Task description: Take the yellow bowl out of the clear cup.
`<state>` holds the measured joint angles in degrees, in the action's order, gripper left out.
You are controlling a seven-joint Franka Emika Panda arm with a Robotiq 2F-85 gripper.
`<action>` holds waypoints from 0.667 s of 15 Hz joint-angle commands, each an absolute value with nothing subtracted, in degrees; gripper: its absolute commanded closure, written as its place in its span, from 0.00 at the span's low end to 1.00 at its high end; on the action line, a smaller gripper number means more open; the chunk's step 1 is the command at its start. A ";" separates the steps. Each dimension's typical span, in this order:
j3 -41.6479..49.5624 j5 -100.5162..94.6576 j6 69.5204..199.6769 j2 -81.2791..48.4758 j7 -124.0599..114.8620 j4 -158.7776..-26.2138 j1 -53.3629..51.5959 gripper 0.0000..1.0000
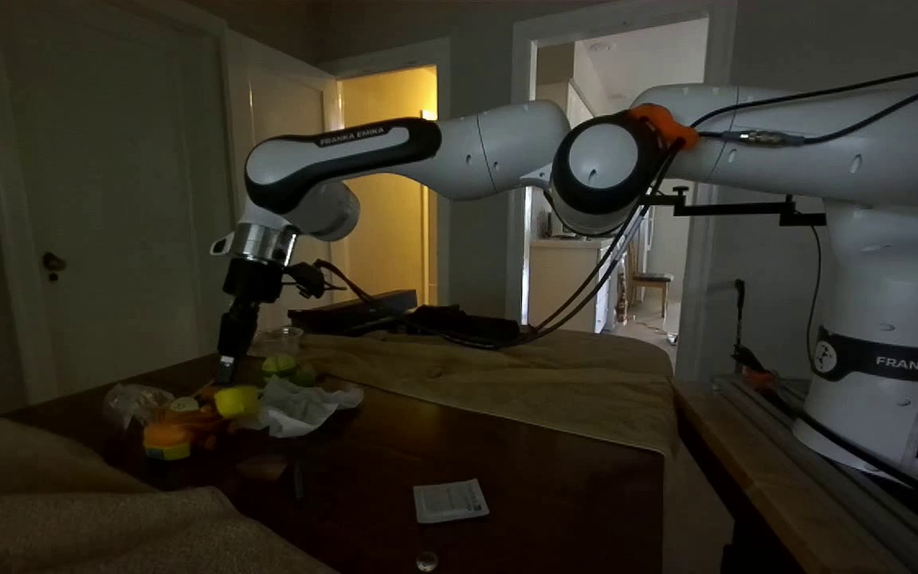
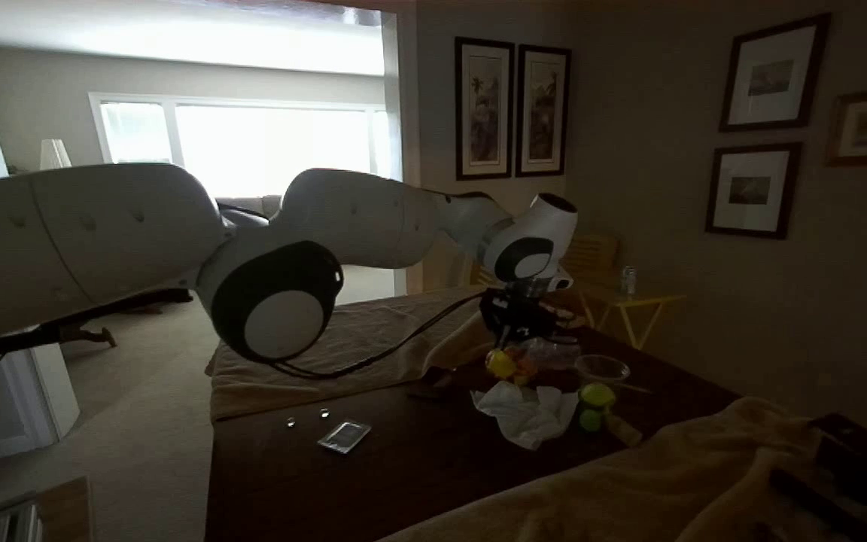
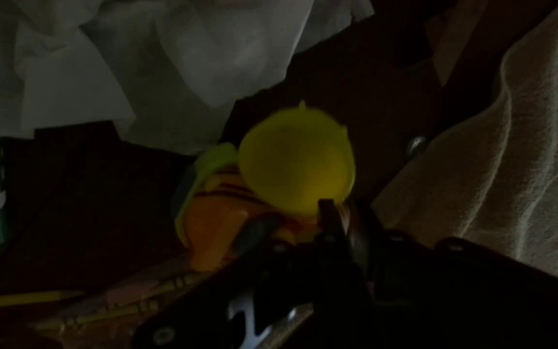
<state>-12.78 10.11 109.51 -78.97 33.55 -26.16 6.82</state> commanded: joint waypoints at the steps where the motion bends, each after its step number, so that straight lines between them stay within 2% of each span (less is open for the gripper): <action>1: -11.99 9.69 107.59 -80.18 34.31 -23.36 6.04 0.57; 6: -12.48 10.84 113.46 -77.15 33.46 -25.41 7.80 0.20; 9: -11.29 9.66 115.03 -75.84 33.76 -25.14 8.65 0.02; 10: -10.77 9.39 115.74 -75.48 33.26 -25.11 8.84 0.00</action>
